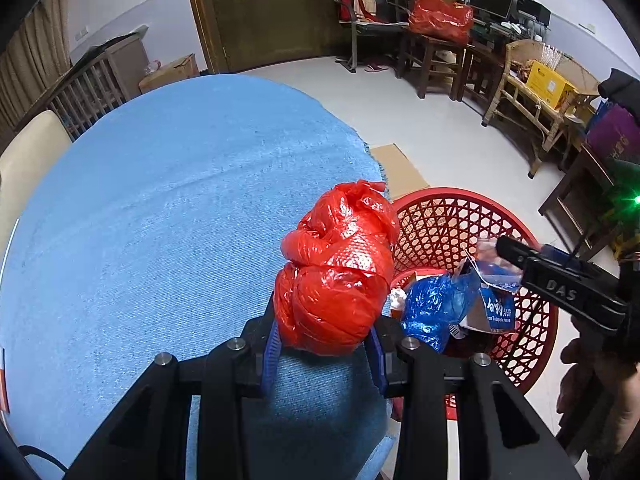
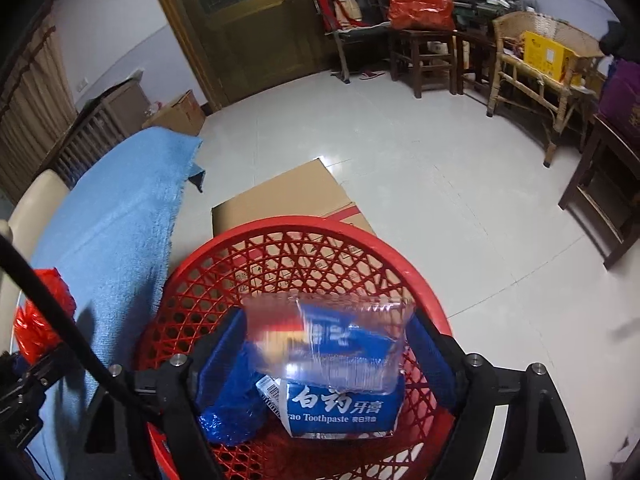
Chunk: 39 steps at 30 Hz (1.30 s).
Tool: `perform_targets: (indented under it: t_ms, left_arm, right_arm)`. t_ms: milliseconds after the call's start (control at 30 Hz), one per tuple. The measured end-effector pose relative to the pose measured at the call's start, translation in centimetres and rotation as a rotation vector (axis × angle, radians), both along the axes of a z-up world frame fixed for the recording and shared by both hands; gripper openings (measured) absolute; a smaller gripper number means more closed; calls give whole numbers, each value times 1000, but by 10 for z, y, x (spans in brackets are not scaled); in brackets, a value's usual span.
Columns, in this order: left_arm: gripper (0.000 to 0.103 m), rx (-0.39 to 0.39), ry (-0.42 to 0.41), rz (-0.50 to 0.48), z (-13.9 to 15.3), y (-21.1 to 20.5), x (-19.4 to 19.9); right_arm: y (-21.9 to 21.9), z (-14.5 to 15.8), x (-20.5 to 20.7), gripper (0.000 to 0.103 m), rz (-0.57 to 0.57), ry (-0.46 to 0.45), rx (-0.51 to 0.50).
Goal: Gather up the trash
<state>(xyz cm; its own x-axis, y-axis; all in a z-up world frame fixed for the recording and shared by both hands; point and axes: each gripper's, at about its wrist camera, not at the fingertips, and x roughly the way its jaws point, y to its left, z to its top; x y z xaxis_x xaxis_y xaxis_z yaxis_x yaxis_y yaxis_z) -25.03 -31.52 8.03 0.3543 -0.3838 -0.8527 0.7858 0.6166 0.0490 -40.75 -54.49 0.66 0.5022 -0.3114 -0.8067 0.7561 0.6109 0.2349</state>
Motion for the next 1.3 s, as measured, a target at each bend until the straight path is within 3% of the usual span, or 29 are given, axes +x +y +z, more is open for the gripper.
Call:
perform_targets:
  t_ms: [633,967,1033,1133,1300]
  left_arm:
    - [39,6,40,-118,-5,-50,-40]
    - [39,61,42,-160,-18,-73,-47]
    - [42,79,33,-153,-21,-78,-45]
    - [63,118,41,-126,-29,-81,-37]
    - [68,101,67,-127,-28,-81,-36]
  right_arm:
    - [10,51,-95,87,-128,-149,-22]
    - [8,59,-115,87,-170,-181,-13]
    - [8,61,-114,87,-166,-184,-15]
    - [9,62,-111,87,-160,-187,-18]
    - [12,63,-108,87,-153,-191,-20]
